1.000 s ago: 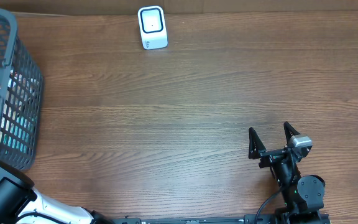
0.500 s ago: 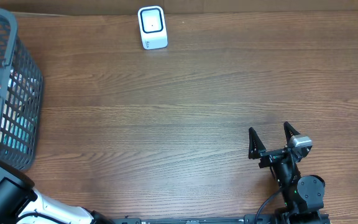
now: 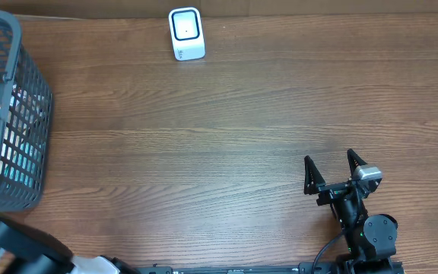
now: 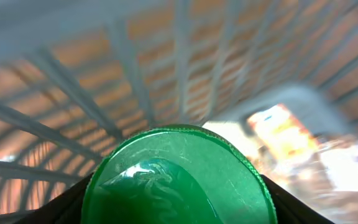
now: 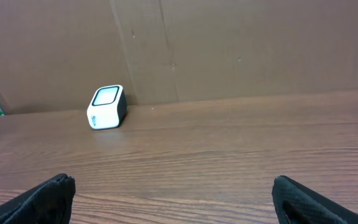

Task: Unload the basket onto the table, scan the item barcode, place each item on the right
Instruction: 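Grasp the green-lidded jar in the basket with the left gripper, then carry the jar out and set it upright on the table center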

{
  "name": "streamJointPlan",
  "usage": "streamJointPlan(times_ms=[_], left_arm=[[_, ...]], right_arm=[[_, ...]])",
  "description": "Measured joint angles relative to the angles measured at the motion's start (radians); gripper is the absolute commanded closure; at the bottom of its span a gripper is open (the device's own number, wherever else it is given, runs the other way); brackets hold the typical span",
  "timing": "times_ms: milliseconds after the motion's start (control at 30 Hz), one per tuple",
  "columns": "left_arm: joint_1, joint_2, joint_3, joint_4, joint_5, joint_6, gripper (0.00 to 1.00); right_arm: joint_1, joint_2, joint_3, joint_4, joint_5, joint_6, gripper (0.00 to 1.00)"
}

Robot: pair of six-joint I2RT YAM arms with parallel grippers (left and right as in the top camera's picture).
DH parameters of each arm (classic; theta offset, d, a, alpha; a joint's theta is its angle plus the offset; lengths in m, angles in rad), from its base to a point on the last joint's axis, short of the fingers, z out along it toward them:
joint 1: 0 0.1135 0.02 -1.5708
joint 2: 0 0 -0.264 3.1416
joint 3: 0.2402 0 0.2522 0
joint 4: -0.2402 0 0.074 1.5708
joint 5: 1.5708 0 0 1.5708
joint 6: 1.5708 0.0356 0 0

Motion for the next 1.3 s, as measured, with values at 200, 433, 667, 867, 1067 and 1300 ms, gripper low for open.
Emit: streamJointPlan(times_ms=[200, 433, 667, 867, 1067, 1300], left_arm=[[-0.027, -0.173, 0.000, 0.014, 0.092, -0.050, 0.47], [-0.109, -0.341, 0.000, -0.018, 0.156, -0.124, 0.48], [-0.311, -0.496, 0.000, -0.110, 0.175, -0.167, 0.51], [-0.526, -0.533, 0.000, -0.217, 0.183, -0.175, 0.49], [-0.751, -0.472, 0.000, -0.336, 0.181, -0.175, 0.51], [-0.991, -0.299, 0.000, -0.387, 0.172, -0.175, 0.52]], right_arm=[[0.000, 0.000, 0.000, 0.000, 0.000, 0.000, 0.00], [0.000, 0.000, 0.000, 0.000, 0.000, 0.000, 0.00], [0.000, 0.000, 0.000, 0.000, 0.000, 0.000, 0.00], [0.000, 0.000, 0.000, 0.000, 0.000, 0.000, 0.00], [0.000, 0.000, 0.000, 0.000, 0.000, 0.000, 0.00], [0.000, 0.000, 0.000, 0.000, 0.000, 0.000, 0.00]])
